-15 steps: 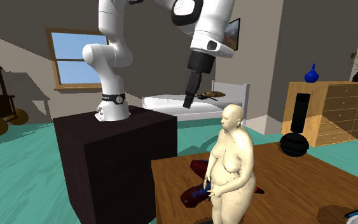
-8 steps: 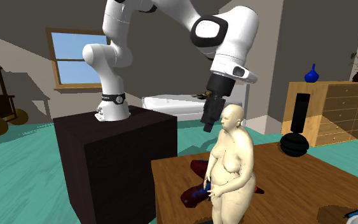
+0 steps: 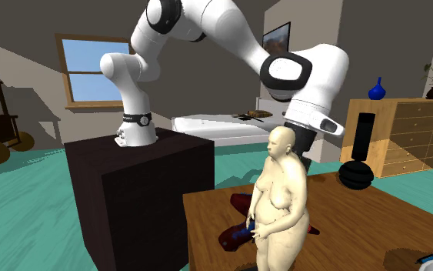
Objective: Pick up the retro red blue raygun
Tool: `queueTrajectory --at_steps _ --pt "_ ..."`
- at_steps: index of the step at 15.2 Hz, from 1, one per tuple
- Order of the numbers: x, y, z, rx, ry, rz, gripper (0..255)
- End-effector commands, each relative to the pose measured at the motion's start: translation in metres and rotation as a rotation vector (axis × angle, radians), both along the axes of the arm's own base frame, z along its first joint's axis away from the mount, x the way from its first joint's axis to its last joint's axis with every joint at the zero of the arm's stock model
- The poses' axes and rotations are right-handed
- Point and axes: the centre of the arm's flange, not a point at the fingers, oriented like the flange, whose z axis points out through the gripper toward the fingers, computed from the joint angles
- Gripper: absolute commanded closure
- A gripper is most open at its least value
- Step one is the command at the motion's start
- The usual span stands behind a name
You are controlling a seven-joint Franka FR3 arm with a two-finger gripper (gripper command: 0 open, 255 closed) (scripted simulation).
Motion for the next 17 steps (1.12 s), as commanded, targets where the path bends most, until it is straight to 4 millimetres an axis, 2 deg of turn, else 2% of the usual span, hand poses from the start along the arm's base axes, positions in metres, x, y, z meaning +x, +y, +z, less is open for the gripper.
queueTrajectory --at_steps 1,2,3,10,12,13,17 --pt "0.017 0.01 -0.02 -0.009 0.006 0.033 0" --pt "0.026 0.014 -0.03 -0.013 0.009 0.049 0" --pt "0.026 0.014 -0.031 -0.014 0.009 0.05 0" --pt "0.026 0.014 -0.071 -0.014 0.009 0.05 0" --pt "0.026 0.014 -0.071 -0.014 0.009 0.05 0" --pt "0.026 0.015 -0.071 -0.014 0.009 0.05 255" --pt "0.026 0.015 -0.071 -0.014 0.009 0.05 255"
